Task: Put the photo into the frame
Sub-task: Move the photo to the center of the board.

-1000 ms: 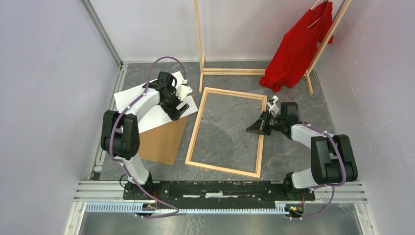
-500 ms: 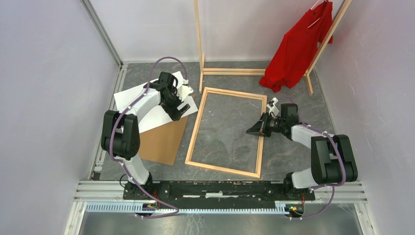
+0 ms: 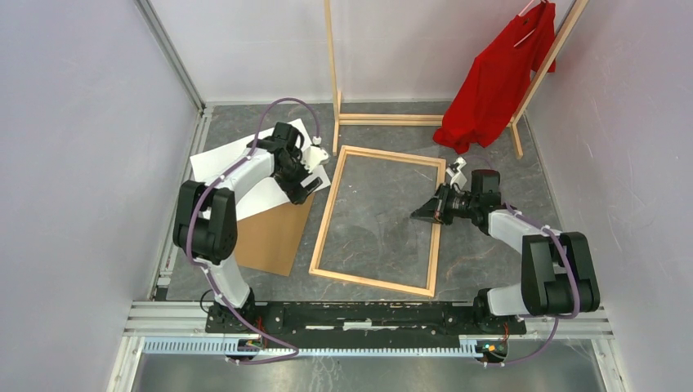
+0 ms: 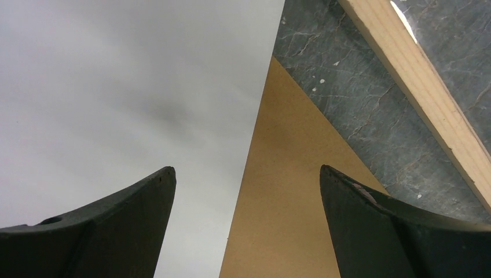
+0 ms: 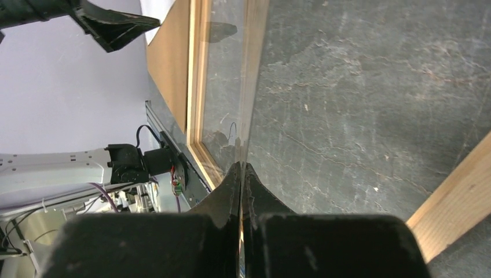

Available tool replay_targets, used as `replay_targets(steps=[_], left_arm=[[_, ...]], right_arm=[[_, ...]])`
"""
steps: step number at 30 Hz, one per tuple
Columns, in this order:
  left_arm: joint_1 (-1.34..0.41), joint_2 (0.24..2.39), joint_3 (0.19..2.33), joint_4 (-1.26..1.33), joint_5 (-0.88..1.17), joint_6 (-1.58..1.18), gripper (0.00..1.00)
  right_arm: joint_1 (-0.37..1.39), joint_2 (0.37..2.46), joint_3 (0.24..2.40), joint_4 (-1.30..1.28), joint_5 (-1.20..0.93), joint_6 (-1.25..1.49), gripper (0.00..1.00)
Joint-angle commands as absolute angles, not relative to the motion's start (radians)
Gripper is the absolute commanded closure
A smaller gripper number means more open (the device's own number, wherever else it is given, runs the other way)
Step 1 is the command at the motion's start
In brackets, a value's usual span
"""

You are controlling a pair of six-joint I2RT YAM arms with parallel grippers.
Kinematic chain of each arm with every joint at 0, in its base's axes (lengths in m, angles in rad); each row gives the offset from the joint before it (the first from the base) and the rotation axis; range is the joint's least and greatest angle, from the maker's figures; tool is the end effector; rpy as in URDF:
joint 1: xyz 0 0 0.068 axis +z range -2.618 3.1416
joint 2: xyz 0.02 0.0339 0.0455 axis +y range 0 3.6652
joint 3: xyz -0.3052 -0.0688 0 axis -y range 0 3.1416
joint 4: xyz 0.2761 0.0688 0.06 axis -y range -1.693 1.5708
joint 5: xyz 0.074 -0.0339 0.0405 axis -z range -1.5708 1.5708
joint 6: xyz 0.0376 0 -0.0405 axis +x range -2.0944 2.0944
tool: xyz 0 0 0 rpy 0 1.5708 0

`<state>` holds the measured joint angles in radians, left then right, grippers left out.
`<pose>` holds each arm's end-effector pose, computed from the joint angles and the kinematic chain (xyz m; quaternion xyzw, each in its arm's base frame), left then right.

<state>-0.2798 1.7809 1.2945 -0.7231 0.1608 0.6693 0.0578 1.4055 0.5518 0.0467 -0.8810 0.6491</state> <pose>0.3780 -0.1149 0.2320 0.4609 0.8656 -0.0429 0.1910 0.2621 0.0442 0.1751 0.0925 0.8493 0.4879 0.1793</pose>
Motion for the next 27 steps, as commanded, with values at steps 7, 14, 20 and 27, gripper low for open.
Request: replay_targets(steps=[7,14,20,27], left_arm=[[-0.306,1.821,1.31,-0.698,0.162,0.681,0.0],[-0.321,1.847,1.314,-0.686,0.156,0.678,0.0],[-0.333,1.869,1.325,-0.683,0.152,0.675,0.0],[-0.34,1.877,1.334,-0.683,0.152,0.675,0.0]], right_arm=[[0.058,1.34,0.573,0.173,-0.941,0.652,1.0],[0.072,1.302,0.567,0.235,-0.971,0.675,1.0],[0.083,1.302,0.563,0.254,-0.973,0.682,1.0],[0.084,1.337,0.571,0.253,-0.942,0.707,1.0]])
